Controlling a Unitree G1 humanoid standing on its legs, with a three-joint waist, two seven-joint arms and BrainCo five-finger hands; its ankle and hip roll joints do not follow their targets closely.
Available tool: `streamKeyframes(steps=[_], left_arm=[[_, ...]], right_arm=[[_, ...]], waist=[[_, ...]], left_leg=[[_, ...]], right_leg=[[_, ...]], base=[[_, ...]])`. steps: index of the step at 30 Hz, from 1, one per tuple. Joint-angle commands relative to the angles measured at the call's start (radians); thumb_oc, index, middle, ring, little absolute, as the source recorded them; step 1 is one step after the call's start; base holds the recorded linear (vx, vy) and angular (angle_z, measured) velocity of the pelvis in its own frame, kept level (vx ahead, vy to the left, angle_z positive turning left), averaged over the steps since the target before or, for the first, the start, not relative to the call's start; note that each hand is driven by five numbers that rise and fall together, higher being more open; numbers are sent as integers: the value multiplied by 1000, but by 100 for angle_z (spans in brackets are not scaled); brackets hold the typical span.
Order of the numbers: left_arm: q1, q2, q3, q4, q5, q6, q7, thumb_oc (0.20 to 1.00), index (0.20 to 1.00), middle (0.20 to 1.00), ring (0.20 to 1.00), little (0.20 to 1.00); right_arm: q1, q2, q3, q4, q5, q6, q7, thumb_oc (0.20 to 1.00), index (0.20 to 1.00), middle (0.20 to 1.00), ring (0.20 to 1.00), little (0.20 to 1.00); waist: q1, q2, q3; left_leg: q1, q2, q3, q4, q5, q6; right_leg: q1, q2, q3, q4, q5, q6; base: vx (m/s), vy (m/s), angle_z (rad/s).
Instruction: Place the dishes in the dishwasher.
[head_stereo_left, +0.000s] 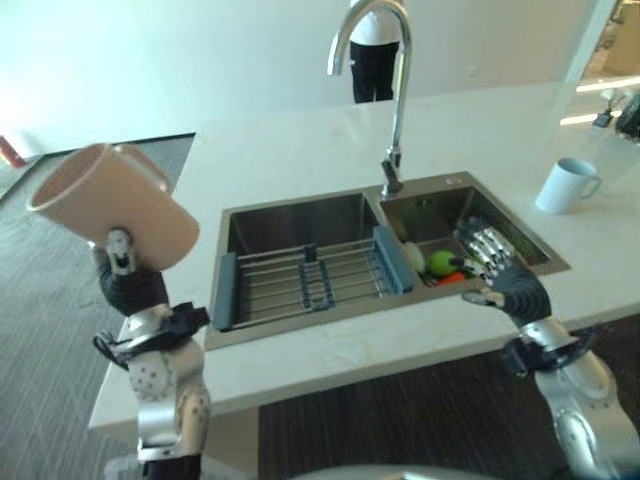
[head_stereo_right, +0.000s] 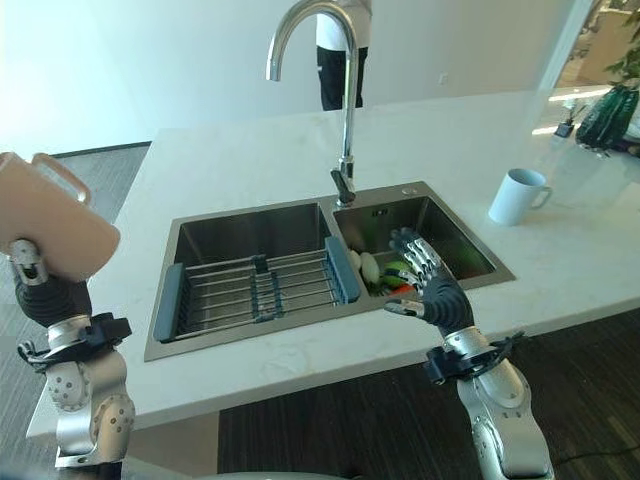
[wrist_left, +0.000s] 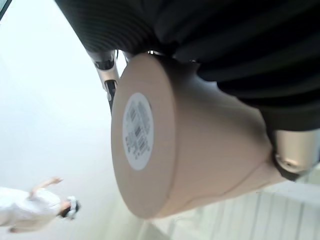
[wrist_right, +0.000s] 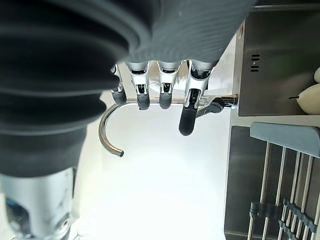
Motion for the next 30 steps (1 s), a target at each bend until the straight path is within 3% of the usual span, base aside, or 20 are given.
streamKeyframes(steps=[1, 5, 8, 9, 10, 13, 15, 19, 23, 24, 25, 28, 29, 30], left_arm=[[-42, 103, 20, -59, -137, -59, -130, 200, 200, 200, 200, 200], [29, 79, 18, -131, -249, 2, -195, 200, 200, 200, 200, 200], [38, 86, -1, -158, -271, -2, -204, 200, 200, 200, 200, 200], [29, 87, -5, -162, -276, -4, -207, 200, 200, 200, 200, 200], [12, 91, -7, -167, -297, -5, -219, 200, 200, 200, 200, 200], [-26, 97, -24, -153, -370, -14, -290, 200, 200, 200, 200, 200], [-34, 100, -27, -142, -400, -25, -329, 200, 200, 200, 200, 200], [-54, 96, -48, -124, -405, -33, -344, 200, 200, 200, 200, 200], [-65, 113, -59, -127, -405, -11, -340, 200, 200, 200, 200, 200], [-69, 116, -57, -125, -412, -4, -344, 200, 200, 200, 200, 200], [-74, 116, -56, -125, -416, 11, -348, 200, 200, 200, 200, 200], [-86, 119, -49, -135, -401, 40, -329, 200, 200, 200, 200, 200], [-92, 118, -47, -139, -380, 48, -316, 200, 200, 200, 200, 200], [-97, 115, -45, -142, -374, 59, -311, 200, 200, 200, 200, 200]], right_arm=[[-43, 17, -40, -79, 29, -69, -3, 1000, 1000, 1000, 1000, 1000], [-26, 26, -33, -94, 65, -86, 18, 1000, 1000, 1000, 1000, 1000], [-40, 8, -23, -101, 65, -104, -6, 1000, 1000, 1000, 1000, 1000], [-51, 1, -22, -102, 63, -108, -19, 1000, 1000, 1000, 1000, 1000], [-71, -17, -28, -93, 50, -123, -45, 1000, 1000, 1000, 1000, 1000], [-98, -55, -76, -53, 56, -189, -100, 1000, 1000, 1000, 1000, 1000], [-96, -59, -102, -30, 60, -222, -101, 1000, 1000, 1000, 1000, 1000], [-117, -74, -126, 4, 75, -230, -97, 1000, 1000, 1000, 1000, 1000], [-177, -70, -109, 25, 47, -218, -136, 1000, 1000, 1000, 1000, 1000], [-191, -59, -96, 29, 31, -218, -141, 1000, 1000, 1000, 1000, 1000], [-204, -39, -80, 24, -10, -213, -154, 1000, 1000, 1000, 1000, 1000], [-203, 1, -59, 4, -46, -201, -150, 1000, 1000, 1000, 1000, 1000], [-197, 16, -56, -1, -56, -193, -142, 1000, 1000, 1000, 1000, 1000], [-190, 23, -55, -4, -64, -186, -136, 1000, 1000, 1000, 1000, 1000]], waist=[[7, -24, 7], [51, -26, 17], [91, -21, 34], [99, -21, 40], [103, -27, 51], [62, -66, 63], [39, -71, 57], [30, -53, 35], [51, -28, 30], [57, -24, 36], [75, -19, 46], [107, -30, 64], [113, -44, 71], [115, -45, 72]], left_leg=[[12, 4, -117, 3, -73, -29], [-17, 16, -131, 10, -51, -57], [-75, 32, -137, 7, 2, -81], [-93, 34, -133, 12, 9, -86], [-116, 39, -84, 58, 5, -90], [-102, 65, 68, 234, -64, -68], [-53, 103, 121, 254, -59, -69], [50, 154, 132, 169, -57, -108], [99, 144, 174, 20, -83, -116], [98, 133, 169, 10, -87, -118], [88, 98, 133, 3, -107, -110], [62, 31, 47, 0, -145, -69], [47, -3, 29, 0, -140, -50], [41, -15, 7, 0, -145, -39]], right_leg=[[63, -17, -20, 26, -142, 42], [60, -17, -68, 7, -136, 38], [53, -19, -109, 7, -138, 37], [51, -22, -120, 7, -139, 37], [46, -36, -157, 7, -134, 34], [22, -85, -255, 15, -84, 30], [0, -99, -304, 27, -61, 32], [-16, -112, -357, 36, -48, 56], [-39, -192, -416, 51, 13, 131], [-50, -216, -421, 58, 34, 154], [-69, -269, -430, 83, 93, 182], [-103, -361, -423, 142, 171, 206], [-118, -394, -434, 166, 187, 197], [-123, -397, -417, 171, 182, 194]], base=[[-38, -136, 38], [-48, -153, 30], [-140, -60, 45], [-291, 42, 58], [-362, 112, 63], [-441, 211, 143], [-309, 233, 155], [-212, 325, 123], [-244, 558, 100], [-213, 640, 99], [-162, 578, 91], [-126, 559, 82], [-127, 517, 75], [-119, 485, 52]])
